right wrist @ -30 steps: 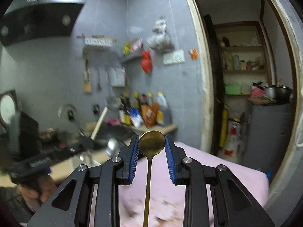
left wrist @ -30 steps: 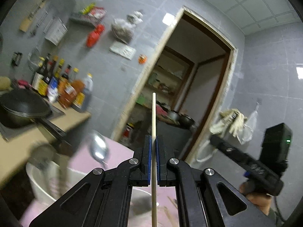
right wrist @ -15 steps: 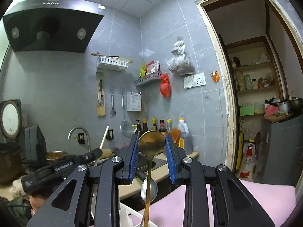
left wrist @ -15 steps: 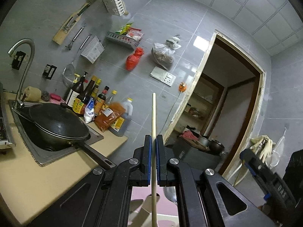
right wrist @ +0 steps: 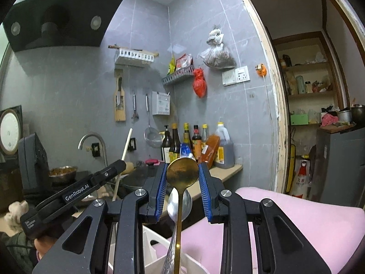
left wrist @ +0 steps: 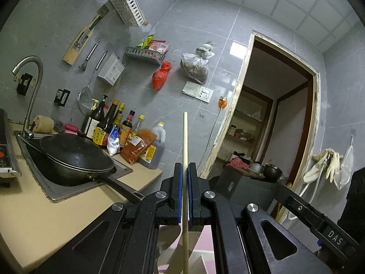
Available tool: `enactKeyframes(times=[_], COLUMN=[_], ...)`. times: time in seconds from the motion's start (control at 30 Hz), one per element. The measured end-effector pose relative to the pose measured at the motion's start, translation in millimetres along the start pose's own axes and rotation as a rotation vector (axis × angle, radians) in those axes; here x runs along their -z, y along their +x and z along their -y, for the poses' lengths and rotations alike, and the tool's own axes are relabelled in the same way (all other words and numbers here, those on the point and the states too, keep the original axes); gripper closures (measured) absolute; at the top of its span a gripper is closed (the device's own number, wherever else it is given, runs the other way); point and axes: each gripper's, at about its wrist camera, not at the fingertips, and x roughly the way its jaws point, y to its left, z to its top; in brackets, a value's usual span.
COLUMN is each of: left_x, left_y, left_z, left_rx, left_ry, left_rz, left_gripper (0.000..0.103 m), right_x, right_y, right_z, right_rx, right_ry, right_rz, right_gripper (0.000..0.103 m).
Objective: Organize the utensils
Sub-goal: 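Lower the gold spoon into the holder with the right tool while the left tool drops the chopstick in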
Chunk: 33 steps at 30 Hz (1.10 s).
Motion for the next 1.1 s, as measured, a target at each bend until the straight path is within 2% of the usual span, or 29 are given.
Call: enactKeyframes(times=[0.3, 0.47, 0.6, 0.97, 1.1], left_x=[17.2, 28.3, 36.3, 36.5, 29.6], left_y=[-8.4, -12.2, -12.0, -20.2, -25.1], left_z=[7.0, 10.5, 9.9, 10.0, 14.3], left_rx=[0.029, 0.038, 0.038, 0.056, 0.065], left_ry=[0.067, 0.104, 0.110, 0.105, 0.110], left_rz=[-0.061, -0.116, -0.161, -0.167, -0.175], left_gripper=[0.100, 0.100, 0.100, 0.099, 0.096], right_x=[20.1, 29.4, 31.3, 28.9, 21.9], right_y=[4.0, 4.1, 3.1, -5.5, -20.3], right_z=[-4.4, -3.2, -2.5, 0.2, 6.3], right_rx=[-0.016, -0.020, -0.022, -0.010, 0.016], right_ry=[-0.049, -0.047, -0.039, -0.031, -0.029], right_rz=[-0.121, -0.157, -0.164, -0.146, -0.118], right_gripper=[0.077, 0.077, 0.076, 0.069, 0.057])
